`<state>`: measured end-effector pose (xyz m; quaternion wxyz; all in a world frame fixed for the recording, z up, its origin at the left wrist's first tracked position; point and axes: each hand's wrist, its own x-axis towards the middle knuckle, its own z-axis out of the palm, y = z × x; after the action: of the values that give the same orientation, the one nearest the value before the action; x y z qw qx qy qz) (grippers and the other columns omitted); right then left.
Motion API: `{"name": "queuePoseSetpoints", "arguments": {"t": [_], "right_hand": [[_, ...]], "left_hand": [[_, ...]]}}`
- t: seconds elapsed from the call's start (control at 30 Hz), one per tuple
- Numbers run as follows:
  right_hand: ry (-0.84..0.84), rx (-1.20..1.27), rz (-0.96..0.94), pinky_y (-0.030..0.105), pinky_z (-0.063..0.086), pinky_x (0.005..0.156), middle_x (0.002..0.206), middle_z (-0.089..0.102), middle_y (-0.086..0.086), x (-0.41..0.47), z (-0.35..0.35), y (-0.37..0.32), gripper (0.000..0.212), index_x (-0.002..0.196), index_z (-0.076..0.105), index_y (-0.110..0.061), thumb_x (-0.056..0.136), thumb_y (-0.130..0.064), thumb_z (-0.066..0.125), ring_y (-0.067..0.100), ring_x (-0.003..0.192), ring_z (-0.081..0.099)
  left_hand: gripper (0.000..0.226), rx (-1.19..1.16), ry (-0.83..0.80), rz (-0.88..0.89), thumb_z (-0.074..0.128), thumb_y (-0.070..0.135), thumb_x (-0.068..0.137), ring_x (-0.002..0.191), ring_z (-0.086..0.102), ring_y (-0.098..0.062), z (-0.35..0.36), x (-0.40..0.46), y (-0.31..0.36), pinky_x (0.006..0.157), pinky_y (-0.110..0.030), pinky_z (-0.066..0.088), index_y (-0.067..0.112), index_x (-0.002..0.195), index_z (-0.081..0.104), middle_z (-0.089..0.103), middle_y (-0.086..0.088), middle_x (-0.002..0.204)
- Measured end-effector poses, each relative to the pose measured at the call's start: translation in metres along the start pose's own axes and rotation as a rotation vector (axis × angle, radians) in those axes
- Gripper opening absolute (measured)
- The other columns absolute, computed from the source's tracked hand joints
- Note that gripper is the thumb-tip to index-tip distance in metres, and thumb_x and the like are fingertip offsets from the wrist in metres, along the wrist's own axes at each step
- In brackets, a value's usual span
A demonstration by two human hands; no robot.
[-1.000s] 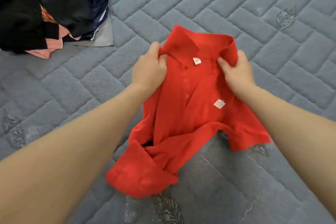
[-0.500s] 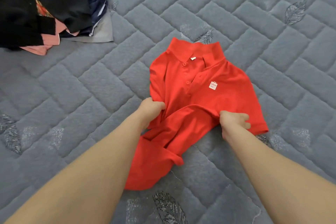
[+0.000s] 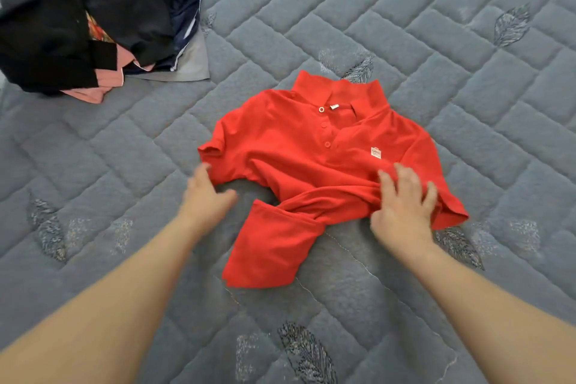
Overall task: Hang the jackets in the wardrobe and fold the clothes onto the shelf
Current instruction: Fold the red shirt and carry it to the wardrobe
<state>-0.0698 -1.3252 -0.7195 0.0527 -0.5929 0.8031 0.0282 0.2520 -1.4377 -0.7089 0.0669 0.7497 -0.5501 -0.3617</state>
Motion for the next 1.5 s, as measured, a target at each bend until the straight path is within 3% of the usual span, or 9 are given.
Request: {"name": "queuePoseSetpoints", "arguments": {"t": [0.13,0.3,0.4,0.57,0.67,0.77,0.87,1.2,1.5], "right_hand": [[-0.240,0.024,-0.290,0.052,-0.001,0.118,0.147,0.043,0.001,-0.006,0.015,-0.047,0.089,0.154,0.024,-0.018,0.074,-0.027,0.061,0.023,0.141,0.032],[-0.418,0.271,-0.208,0.039,0.026,0.091,0.113,0.058,0.000,0.018,0.008,-0.057,0.045,0.120,0.051,-0.025,0.075,-0.029,0.062,0.028,0.109,0.046],[-0.424,0.301,-0.284,0.036,0.024,0.084,0.104,0.052,-0.001,0.010,-0.003,-0.044,0.043,0.108,0.054,-0.019,0.071,-0.040,0.058,0.027,0.106,0.043],[-0.447,-0.014,-0.459,0.036,0.025,0.098,0.108,0.056,-0.005,-0.033,-0.020,0.013,0.034,0.108,0.055,-0.026,0.074,-0.032,0.058,0.022,0.114,0.050],[-0.664,-0.237,-0.426,0.039,0.027,0.104,0.124,0.053,-0.006,-0.069,-0.010,0.039,0.044,0.127,0.046,-0.032,0.083,-0.030,0.052,0.020,0.124,0.045],[-0.576,0.049,-0.088,0.041,0.036,0.102,0.128,0.043,0.003,-0.092,0.003,0.031,0.043,0.130,0.049,-0.030,0.088,-0.026,0.050,0.029,0.122,0.041],[-0.348,0.653,0.588,0.041,0.033,0.104,0.136,0.033,0.017,-0.099,0.012,-0.005,0.058,0.134,0.040,-0.016,0.083,-0.025,0.065,0.040,0.121,0.041],[-0.395,0.916,1.243,0.043,0.040,0.107,0.141,0.042,0.020,-0.110,0.033,-0.027,0.086,0.134,0.038,-0.005,0.067,-0.029,0.087,0.036,0.126,0.046],[-0.379,1.254,0.700,0.029,0.041,0.059,0.074,0.062,0.000,-0.134,0.016,-0.031,0.008,0.077,0.060,-0.014,0.080,-0.018,0.066,0.016,0.068,0.054]], "left_hand": [[0.053,0.358,-0.260,-0.094,0.069,0.054,0.079,0.128,0.043,-0.033,0.063,-0.048,-0.022,0.104,-0.043,0.036,0.023,0.119,0.054,0.045,-0.007,0.132],[0.020,-0.112,-0.095,0.040,0.059,0.007,0.079,0.078,0.052,-0.030,0.052,-0.068,-0.013,0.060,-0.034,0.035,0.016,0.072,0.043,0.052,-0.002,0.078],[0.020,0.259,0.311,0.755,0.062,-0.002,0.071,0.084,0.054,-0.033,0.023,-0.092,-0.002,0.070,-0.040,0.044,0.011,0.082,0.051,0.058,-0.013,0.099],[0.032,0.779,-0.408,1.584,0.055,0.024,0.074,0.092,0.055,-0.027,0.017,-0.165,-0.018,0.073,-0.040,0.045,0.021,0.106,0.054,0.055,-0.005,0.122],[0.050,0.611,-0.215,1.338,0.055,0.029,0.072,0.102,0.056,-0.030,0.025,-0.174,-0.034,0.083,-0.042,0.049,0.019,0.121,0.054,0.053,-0.008,0.129],[0.050,0.234,0.103,0.522,0.060,0.033,0.080,0.113,0.051,-0.034,0.039,-0.155,-0.029,0.094,-0.048,0.047,0.015,0.127,0.053,0.050,-0.011,0.130],[0.058,-0.064,-0.193,-0.147,0.063,0.050,0.086,0.123,0.048,-0.033,0.062,-0.137,-0.031,0.106,-0.044,0.039,0.018,0.133,0.050,0.049,-0.012,0.133],[0.017,-0.423,-0.575,-0.137,0.056,0.016,0.052,0.053,0.043,-0.015,0.061,-0.159,-0.022,0.050,-0.026,0.030,0.019,0.069,0.057,0.049,0.001,0.060],[0.049,-0.589,-0.457,-0.338,0.046,0.016,0.044,0.070,0.035,-0.020,0.030,-0.166,-0.044,0.057,-0.033,0.020,0.016,0.093,0.052,0.043,-0.007,0.082]]}}
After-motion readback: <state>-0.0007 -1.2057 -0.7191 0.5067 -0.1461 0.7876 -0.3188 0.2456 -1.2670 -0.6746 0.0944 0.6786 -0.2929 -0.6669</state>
